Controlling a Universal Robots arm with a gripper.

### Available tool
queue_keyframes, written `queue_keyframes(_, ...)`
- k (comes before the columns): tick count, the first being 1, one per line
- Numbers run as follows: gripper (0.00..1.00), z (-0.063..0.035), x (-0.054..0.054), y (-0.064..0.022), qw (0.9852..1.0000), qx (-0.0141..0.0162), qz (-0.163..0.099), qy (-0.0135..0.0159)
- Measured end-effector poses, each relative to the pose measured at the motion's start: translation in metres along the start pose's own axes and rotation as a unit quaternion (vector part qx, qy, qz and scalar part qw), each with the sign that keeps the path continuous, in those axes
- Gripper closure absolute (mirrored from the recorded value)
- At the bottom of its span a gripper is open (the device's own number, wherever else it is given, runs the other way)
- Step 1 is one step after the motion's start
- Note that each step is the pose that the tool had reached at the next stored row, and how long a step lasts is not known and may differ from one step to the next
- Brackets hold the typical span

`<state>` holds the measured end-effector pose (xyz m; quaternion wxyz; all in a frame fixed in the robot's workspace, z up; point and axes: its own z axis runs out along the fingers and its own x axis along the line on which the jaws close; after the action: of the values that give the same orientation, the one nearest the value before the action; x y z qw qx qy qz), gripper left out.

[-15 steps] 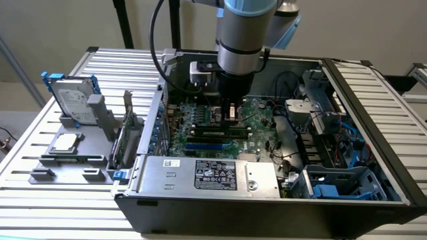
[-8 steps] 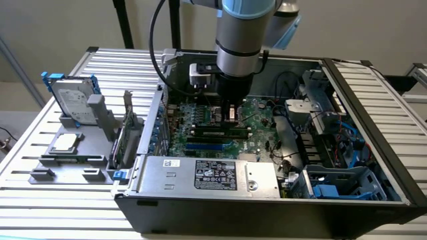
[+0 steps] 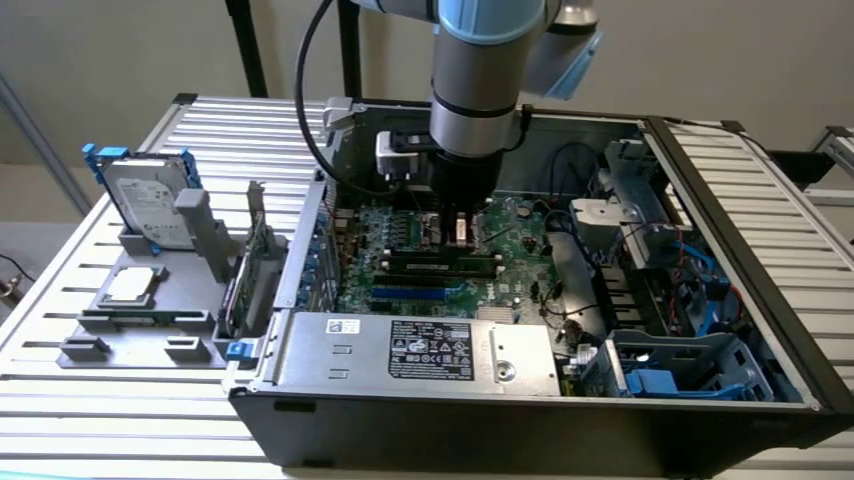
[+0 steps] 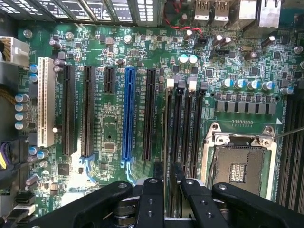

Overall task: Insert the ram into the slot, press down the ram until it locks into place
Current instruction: 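Insert the ram into the slot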

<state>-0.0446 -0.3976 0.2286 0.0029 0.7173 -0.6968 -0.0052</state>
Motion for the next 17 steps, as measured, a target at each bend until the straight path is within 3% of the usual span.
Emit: queue_keyframes(17,0.78,0.0042,-0.0019,0.0017,1.0000,0.0027,0.000,0.0001)
